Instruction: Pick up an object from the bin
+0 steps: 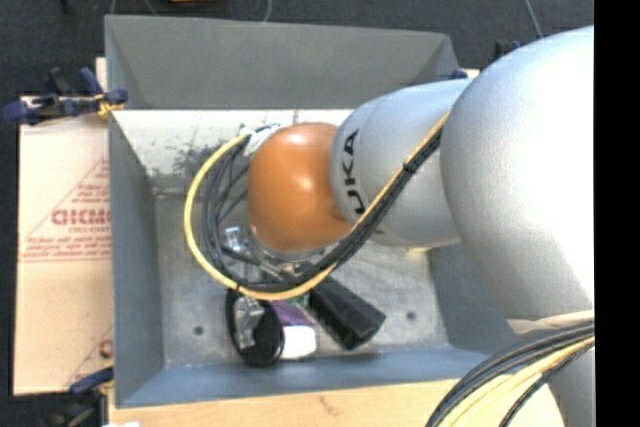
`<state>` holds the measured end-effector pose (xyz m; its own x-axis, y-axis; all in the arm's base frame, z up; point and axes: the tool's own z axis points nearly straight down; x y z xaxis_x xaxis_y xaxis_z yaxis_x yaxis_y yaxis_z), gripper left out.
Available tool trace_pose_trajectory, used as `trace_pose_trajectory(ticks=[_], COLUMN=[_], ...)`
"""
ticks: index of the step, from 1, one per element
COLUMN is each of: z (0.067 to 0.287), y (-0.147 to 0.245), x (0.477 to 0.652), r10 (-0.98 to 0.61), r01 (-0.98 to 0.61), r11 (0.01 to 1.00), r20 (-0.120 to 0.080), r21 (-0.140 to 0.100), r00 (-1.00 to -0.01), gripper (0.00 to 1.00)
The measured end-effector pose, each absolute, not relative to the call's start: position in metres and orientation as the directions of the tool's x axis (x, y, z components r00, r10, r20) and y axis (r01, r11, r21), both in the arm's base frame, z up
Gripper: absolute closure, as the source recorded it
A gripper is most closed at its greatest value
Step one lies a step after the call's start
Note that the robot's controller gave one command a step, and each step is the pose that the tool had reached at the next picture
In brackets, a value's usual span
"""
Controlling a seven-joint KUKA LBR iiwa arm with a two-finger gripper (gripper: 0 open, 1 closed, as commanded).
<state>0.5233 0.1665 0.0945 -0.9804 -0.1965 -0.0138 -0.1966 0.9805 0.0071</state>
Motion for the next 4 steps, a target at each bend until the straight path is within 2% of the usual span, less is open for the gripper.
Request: trace_pose_trajectory(ticks=[1,2,3,4], z=[0.106,0.108,0.085,0.076], y=[0.152,0.127,0.122,0.147], x=[0.493,0.5,0.5,0.51], r10=[-0.336,-0.142,-0.147,-0.124], r01=[-0.336,-0.142,-0.147,-0.124], r11=[0.942,0.99,0.989,0.992], r20=[0.001,-0.001,0.003,-0.006], r21=[0.0,0.001,0.0,0.001], r00=[-0.942,-0.99,-0.989,-0.992], gripper=[0.0,0.0,0.0,1.0])
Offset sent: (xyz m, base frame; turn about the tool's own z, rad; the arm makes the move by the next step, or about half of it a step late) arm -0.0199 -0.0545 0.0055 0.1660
